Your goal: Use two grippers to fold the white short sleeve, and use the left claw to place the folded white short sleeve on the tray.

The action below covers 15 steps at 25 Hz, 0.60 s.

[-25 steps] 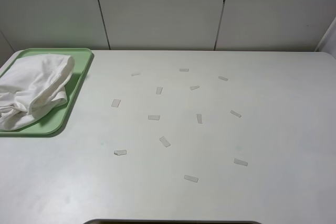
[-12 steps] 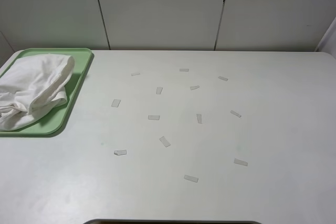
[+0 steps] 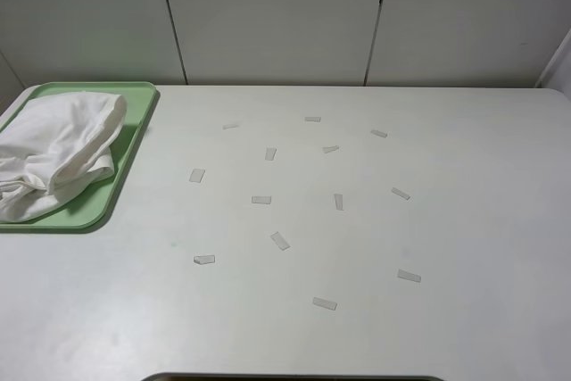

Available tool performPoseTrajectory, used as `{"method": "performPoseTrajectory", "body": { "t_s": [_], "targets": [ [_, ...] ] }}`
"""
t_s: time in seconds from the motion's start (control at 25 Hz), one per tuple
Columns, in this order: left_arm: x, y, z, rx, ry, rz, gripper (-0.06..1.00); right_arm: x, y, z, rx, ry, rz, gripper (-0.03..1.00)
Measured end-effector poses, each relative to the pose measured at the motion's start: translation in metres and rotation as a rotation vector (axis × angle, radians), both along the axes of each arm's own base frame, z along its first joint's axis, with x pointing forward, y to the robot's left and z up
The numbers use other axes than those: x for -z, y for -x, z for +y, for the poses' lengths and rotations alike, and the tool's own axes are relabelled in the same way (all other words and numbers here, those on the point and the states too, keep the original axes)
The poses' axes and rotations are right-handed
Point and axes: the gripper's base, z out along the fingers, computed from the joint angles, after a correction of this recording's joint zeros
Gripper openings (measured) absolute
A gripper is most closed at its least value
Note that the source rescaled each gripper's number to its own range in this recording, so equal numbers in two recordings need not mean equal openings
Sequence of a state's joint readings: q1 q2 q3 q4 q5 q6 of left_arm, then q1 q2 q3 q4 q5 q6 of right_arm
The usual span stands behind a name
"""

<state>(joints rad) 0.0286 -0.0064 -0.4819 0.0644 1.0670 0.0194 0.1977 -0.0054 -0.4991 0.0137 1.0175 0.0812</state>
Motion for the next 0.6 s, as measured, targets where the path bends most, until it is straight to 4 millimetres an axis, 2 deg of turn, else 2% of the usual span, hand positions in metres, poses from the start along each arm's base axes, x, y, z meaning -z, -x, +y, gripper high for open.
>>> {"method": "performPoseTrajectory", "body": {
  "t_s": [0.6],
  "targets": [
    [-0.0001,-0.0001,0.0000,0.000,0.000,-0.002,1.00,0.0000,0.0000,0.0001,-0.001,-0.001,0.000,1.00]
  ]
}}
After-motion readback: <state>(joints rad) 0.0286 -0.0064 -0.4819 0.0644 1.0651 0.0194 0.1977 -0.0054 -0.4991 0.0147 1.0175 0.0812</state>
